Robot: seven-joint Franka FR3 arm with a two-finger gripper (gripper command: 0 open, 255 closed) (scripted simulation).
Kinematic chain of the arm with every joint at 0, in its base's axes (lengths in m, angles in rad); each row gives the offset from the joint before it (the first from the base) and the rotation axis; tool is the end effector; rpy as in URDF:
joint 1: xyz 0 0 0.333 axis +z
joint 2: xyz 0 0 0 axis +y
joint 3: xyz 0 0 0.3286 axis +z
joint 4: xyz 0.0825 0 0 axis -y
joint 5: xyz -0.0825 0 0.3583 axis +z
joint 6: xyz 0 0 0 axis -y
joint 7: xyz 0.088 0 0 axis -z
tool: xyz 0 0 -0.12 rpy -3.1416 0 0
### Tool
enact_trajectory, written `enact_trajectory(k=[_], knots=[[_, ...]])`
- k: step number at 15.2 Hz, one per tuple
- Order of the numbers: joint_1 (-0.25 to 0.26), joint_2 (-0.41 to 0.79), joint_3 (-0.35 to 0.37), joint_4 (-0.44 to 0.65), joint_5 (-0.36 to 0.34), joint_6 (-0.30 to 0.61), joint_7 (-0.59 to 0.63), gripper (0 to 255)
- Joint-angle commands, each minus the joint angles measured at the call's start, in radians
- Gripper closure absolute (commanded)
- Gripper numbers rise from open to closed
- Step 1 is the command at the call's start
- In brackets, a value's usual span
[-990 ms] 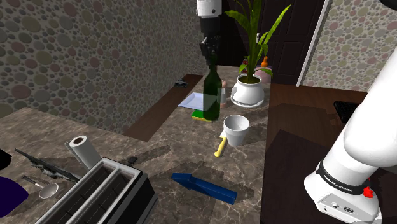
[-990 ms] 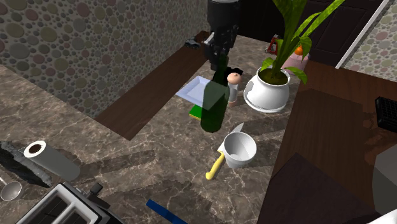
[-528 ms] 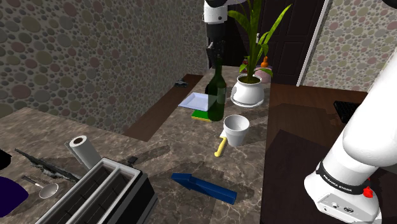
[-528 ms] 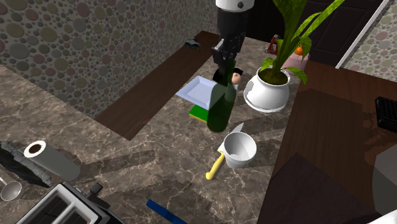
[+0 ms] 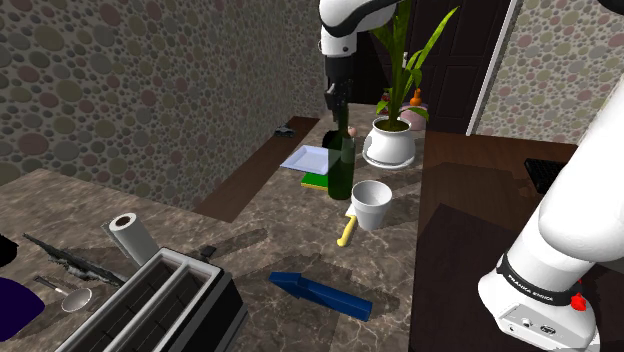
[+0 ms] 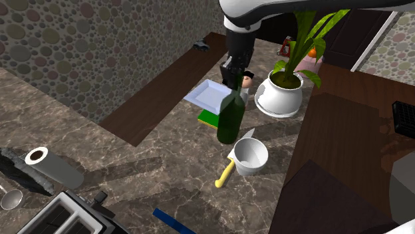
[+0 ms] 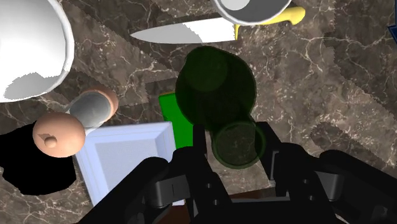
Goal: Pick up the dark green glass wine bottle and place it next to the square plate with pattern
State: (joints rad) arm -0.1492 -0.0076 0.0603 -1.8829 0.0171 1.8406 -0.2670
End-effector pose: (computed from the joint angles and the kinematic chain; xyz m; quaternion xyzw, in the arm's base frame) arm 0.5284 -0.0454 0.5105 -0.9961 -0.0865 0.0157 0.0109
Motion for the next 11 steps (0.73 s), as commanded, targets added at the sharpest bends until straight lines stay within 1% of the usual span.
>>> enact_trajectory(k=[1,4,11], knots=[[0.0,0.002,0.0,-0.022,0.0,0.025,-0.001,255],[0.0,0.009,0.0,-0.056,0.0,0.066,-0.001,255],[0.0,0.009,0.0,-0.056,0.0,0.066,-0.001,255]])
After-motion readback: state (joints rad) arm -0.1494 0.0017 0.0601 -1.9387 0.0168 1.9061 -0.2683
